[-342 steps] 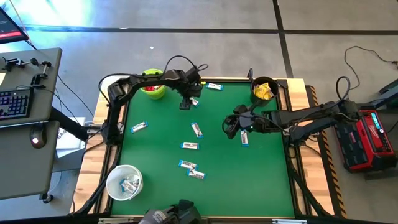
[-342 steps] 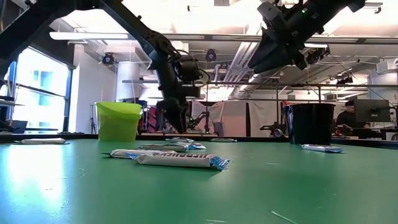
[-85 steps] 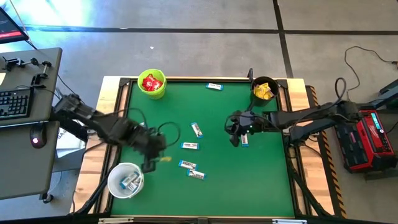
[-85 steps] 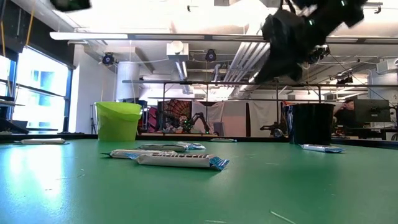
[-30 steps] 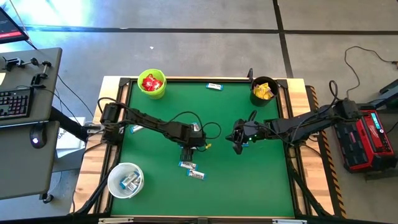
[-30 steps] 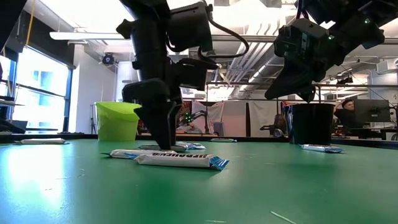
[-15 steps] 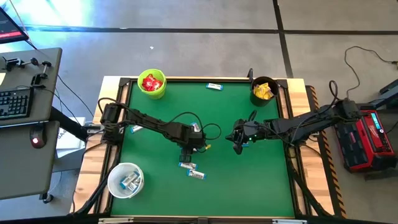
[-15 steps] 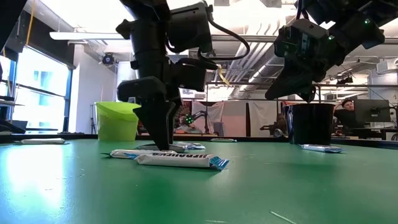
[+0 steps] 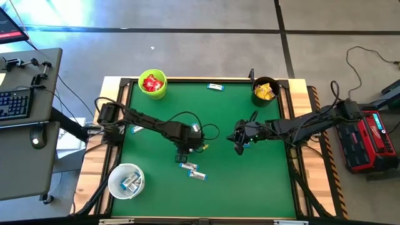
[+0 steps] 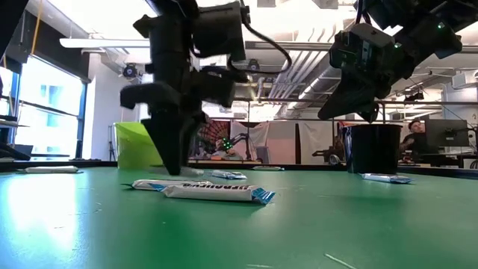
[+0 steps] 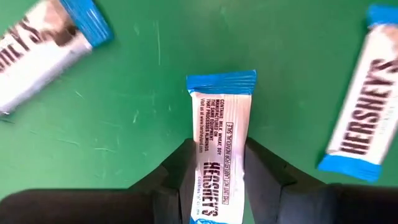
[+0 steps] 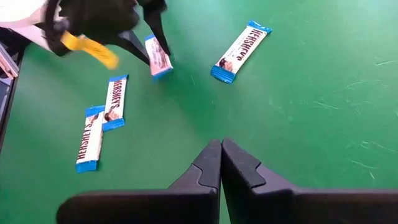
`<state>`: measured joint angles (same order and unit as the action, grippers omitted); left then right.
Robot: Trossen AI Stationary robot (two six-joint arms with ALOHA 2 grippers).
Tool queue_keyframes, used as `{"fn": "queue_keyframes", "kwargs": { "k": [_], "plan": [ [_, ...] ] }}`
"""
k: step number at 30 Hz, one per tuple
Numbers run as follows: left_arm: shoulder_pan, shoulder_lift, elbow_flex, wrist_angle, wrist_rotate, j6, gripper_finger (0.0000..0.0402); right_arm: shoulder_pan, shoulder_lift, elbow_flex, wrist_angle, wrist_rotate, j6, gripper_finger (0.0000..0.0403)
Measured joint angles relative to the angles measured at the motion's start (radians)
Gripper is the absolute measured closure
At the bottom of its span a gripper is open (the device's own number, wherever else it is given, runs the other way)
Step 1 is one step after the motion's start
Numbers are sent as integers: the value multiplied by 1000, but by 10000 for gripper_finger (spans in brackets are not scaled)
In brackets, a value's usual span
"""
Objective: Sort candy by brand, put in halloween buckets
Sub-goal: Put the white chocolate into the white bucket
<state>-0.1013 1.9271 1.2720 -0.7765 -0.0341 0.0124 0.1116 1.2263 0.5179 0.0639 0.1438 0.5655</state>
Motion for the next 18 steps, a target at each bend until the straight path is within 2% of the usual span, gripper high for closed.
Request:
{"fn": "queue_keyframes", "kwargs": {
  "k": [6,10,18],
  "plan": [
    [-2,-95,0,-27,11,0,306,0,0,0,4,1,-9,403],
    [-13,-179,0,-61,61,-20,306,0,0,0,8,1,-17,403],
    [-123,-363,2,-218,77,-145,307,0,0,0,14,1,-26,403]
  ]
}}
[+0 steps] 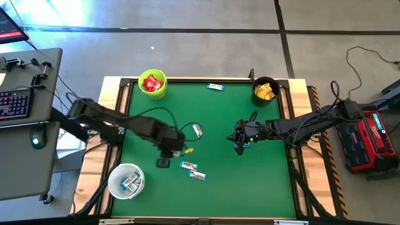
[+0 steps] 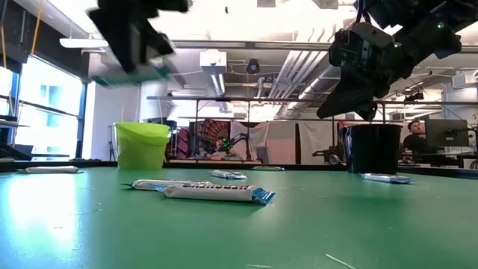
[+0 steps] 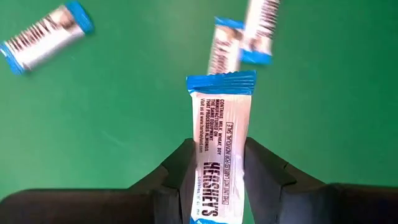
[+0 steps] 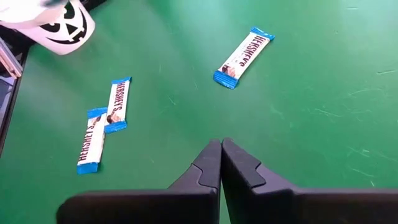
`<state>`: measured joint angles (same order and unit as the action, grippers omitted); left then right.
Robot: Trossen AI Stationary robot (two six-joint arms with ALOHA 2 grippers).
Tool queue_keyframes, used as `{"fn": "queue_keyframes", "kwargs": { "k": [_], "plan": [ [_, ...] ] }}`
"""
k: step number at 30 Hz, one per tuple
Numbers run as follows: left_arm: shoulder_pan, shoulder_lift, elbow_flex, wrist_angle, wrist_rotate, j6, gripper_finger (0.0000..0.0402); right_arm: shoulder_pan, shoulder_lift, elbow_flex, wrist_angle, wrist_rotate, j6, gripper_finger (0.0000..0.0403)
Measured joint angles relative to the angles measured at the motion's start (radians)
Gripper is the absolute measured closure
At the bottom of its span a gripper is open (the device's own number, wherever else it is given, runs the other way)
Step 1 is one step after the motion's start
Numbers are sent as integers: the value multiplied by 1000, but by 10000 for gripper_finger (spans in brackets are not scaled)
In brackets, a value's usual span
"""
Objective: Sort candy by brand, put in halloween buckets
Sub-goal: Put the white chocolate into the white bucket
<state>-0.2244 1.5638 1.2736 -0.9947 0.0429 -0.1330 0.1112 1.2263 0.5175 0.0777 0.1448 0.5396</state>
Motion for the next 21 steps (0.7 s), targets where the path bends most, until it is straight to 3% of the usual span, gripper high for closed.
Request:
{"fn": "queue_keyframes", "kwargs": {
  "k": [11,21],
  "plan": [
    [-295,-162,1,-227,50,-382,307,0,0,0,10,17,1,403],
    [-595,-187,-28,-234,61,-798,307,0,0,0,12,74,2,403]
  ]
}}
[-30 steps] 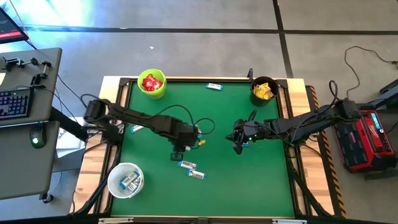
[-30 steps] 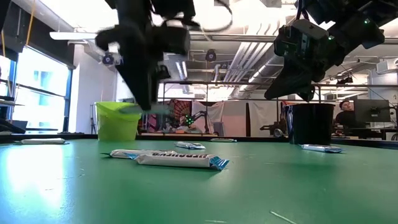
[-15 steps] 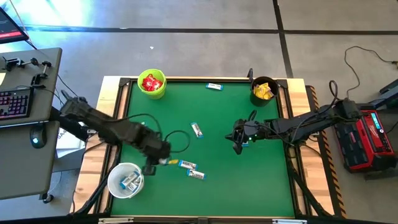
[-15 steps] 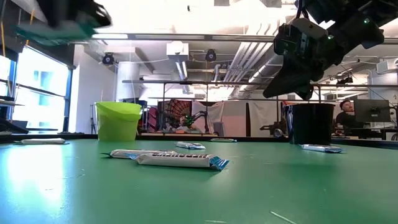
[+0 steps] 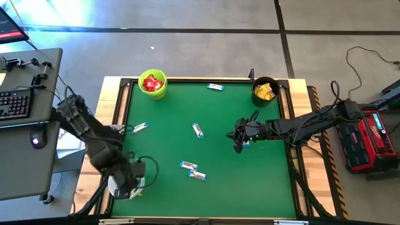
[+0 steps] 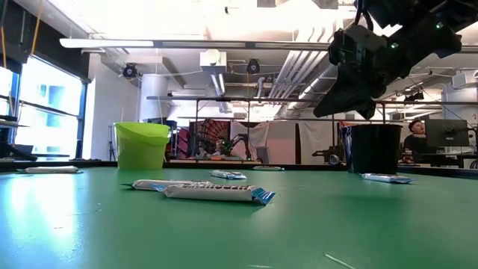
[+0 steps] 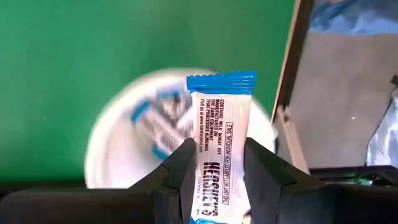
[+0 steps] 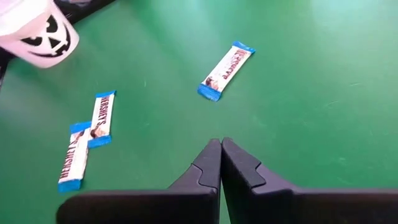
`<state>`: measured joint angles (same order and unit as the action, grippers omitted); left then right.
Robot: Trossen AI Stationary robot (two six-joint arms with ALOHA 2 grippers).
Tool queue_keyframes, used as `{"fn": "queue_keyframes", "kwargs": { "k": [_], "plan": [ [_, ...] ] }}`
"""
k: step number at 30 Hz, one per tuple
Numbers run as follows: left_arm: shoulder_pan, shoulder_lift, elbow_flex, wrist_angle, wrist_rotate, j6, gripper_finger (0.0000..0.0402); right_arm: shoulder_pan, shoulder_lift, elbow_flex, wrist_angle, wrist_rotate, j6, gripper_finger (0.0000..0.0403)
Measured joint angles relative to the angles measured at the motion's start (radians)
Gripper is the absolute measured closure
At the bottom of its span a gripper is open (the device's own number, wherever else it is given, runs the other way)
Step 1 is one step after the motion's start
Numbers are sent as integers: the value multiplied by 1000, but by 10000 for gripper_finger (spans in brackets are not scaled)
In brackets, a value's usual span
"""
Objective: Sort candy by brand, put in halloween buckets
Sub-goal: Put the white chocolate into the white bucket
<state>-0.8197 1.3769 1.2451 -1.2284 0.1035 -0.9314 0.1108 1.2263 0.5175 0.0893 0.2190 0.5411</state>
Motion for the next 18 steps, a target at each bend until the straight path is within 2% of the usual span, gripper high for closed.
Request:
{"fn": "queue_keyframes", "kwargs": {
  "k": [7,11,18],
  "plan": [
    [-91,-2,-110,32,-5,-185,307,0,0,0,26,25,0,403],
    [-101,-2,-185,136,-18,-225,307,0,0,0,50,41,0,403],
    [-88,-1,-270,145,-18,-202,307,0,0,0,51,65,3,403]
  ]
}}
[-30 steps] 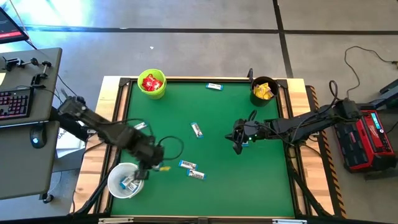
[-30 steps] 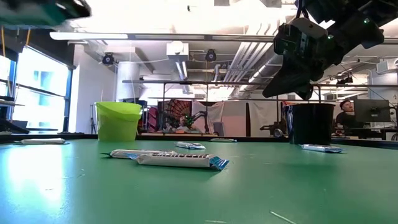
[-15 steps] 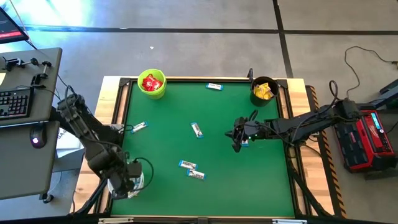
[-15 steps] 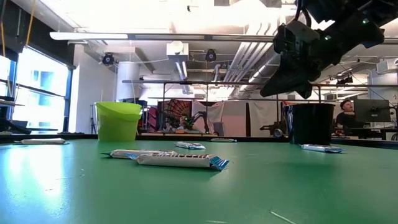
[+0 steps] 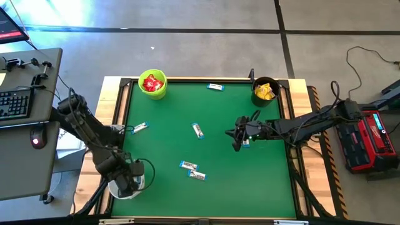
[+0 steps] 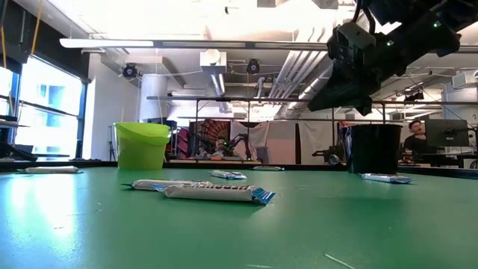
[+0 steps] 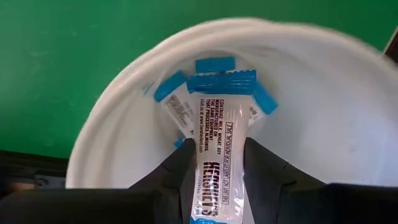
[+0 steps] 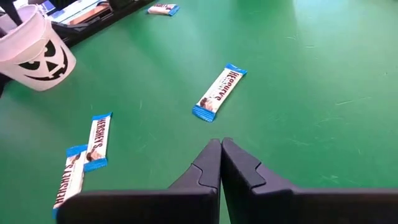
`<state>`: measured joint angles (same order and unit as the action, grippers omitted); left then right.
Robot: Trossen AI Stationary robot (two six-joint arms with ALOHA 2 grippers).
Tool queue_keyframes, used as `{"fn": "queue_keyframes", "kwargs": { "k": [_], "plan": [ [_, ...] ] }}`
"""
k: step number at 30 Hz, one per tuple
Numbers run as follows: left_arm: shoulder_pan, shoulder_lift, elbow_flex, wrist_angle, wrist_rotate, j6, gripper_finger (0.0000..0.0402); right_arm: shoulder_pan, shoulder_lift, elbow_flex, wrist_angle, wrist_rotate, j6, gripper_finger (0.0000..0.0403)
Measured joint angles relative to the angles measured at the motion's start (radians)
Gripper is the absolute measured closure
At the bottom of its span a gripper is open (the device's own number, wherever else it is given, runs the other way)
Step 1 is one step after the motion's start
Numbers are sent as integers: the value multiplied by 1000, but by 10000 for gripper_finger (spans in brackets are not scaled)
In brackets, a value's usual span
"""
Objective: Sort candy by brand, put in halloween buckets
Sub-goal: Put the white chocolate into the white bucket
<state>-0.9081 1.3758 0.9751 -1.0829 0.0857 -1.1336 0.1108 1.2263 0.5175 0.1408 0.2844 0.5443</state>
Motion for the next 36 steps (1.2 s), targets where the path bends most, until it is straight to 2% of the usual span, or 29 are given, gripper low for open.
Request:
{"fn": "queue_keyframes", "kwargs": {
  "k": [8,18,23,30,36],
  "plan": [
    [5,0,-15,2,14,73,276,0,0,0,-1,53,64,402],
    [5,-2,-4,-11,114,107,231,1,0,0,-6,39,77,402],
    [5,-2,72,-68,114,180,221,1,0,0,-8,38,80,402],
    [55,-2,247,-225,89,278,220,1,0,0,-3,38,76,402],
    [170,3,317,-193,47,353,220,1,0,0,2,39,58,402]
  ]
}}
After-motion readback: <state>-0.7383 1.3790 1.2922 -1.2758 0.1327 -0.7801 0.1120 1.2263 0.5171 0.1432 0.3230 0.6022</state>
